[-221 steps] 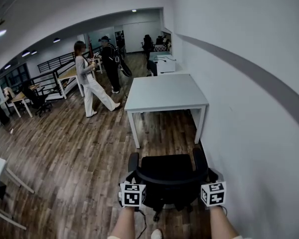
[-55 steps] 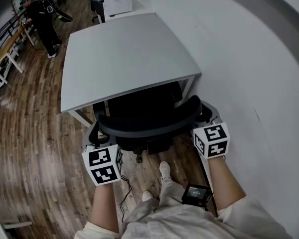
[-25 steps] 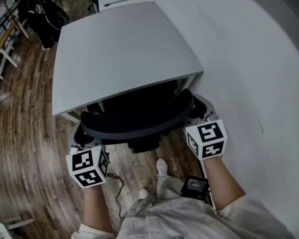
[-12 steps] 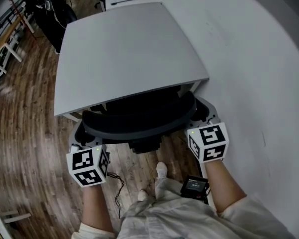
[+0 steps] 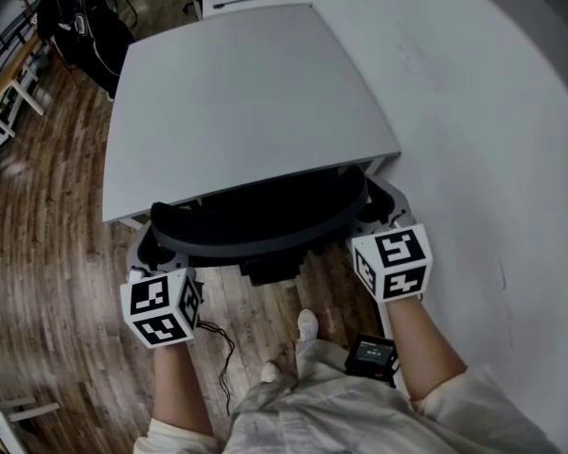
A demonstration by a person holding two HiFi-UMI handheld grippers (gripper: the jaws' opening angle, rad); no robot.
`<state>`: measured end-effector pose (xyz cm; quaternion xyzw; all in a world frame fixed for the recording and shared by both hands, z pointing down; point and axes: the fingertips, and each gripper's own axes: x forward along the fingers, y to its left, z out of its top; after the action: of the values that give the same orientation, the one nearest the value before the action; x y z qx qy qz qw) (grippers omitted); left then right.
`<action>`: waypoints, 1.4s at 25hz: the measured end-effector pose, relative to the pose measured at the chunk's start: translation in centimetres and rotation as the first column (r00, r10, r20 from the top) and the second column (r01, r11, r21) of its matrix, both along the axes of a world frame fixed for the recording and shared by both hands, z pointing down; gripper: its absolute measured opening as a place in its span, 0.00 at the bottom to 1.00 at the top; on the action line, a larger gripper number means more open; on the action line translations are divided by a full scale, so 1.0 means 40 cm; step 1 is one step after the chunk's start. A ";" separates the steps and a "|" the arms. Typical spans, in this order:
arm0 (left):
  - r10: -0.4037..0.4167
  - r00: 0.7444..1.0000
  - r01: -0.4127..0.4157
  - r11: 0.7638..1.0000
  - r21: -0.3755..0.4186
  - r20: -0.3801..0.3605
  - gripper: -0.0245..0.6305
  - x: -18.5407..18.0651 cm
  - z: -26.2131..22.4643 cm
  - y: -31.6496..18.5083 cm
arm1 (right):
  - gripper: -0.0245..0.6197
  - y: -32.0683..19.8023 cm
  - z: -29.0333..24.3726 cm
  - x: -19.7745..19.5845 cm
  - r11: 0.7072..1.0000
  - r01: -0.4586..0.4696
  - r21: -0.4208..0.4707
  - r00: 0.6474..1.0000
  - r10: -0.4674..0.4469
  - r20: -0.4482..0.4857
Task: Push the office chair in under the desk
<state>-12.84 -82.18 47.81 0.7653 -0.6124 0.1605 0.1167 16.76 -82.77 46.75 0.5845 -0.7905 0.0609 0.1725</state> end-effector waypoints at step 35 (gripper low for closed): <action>-0.018 1.000 0.018 1.000 -0.010 0.013 0.31 0.000 -0.003 -0.201 | 0.35 -0.218 -0.001 0.002 0.999 0.033 -0.016 0.999 -0.033 0.010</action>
<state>-12.86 -90.24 47.71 0.7580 -0.6191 0.1677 0.1181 16.83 -91.48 46.69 0.5698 -0.8002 0.0671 0.1745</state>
